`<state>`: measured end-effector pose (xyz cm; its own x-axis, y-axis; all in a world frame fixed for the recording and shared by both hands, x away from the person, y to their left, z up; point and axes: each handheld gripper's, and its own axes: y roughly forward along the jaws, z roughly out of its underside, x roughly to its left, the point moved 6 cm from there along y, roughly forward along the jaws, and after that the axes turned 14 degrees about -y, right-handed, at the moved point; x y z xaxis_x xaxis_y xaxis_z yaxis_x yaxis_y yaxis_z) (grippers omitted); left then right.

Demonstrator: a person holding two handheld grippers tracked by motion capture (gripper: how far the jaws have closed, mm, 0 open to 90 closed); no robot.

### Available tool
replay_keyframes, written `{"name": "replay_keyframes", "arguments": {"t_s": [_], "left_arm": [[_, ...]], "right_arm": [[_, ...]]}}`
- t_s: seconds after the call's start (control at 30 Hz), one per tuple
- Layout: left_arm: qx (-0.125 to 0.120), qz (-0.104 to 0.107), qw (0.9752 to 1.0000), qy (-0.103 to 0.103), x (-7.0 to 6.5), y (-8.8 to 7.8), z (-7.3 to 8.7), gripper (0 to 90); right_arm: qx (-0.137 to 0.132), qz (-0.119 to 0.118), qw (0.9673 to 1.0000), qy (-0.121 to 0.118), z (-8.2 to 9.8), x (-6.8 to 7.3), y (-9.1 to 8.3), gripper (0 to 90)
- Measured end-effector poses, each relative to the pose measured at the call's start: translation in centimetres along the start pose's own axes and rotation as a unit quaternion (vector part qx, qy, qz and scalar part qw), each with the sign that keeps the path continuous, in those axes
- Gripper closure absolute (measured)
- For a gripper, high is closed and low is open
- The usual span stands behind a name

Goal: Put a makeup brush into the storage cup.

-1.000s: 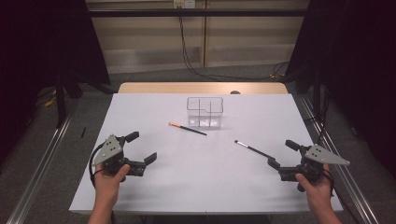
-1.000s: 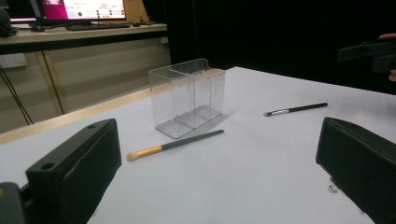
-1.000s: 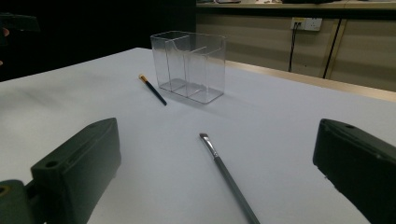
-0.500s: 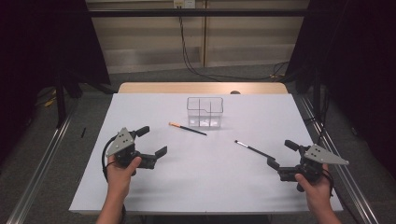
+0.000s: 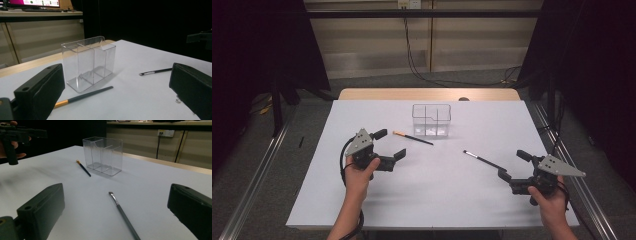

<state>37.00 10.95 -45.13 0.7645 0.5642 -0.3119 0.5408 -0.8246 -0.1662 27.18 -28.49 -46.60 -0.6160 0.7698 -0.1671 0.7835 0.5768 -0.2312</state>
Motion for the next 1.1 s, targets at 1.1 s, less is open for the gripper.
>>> {"name": "replay_keyframes", "arguments": {"t_s": [1.1], "left_arm": [[0.039, -0.030, 0.9985, -0.026, 2.0, 6.7, 0.2, 0.0]], "right_arm": [[-0.002, -0.005, 1.0000, -0.001, 0.0, 0.0, 0.1, 1.0]]}}
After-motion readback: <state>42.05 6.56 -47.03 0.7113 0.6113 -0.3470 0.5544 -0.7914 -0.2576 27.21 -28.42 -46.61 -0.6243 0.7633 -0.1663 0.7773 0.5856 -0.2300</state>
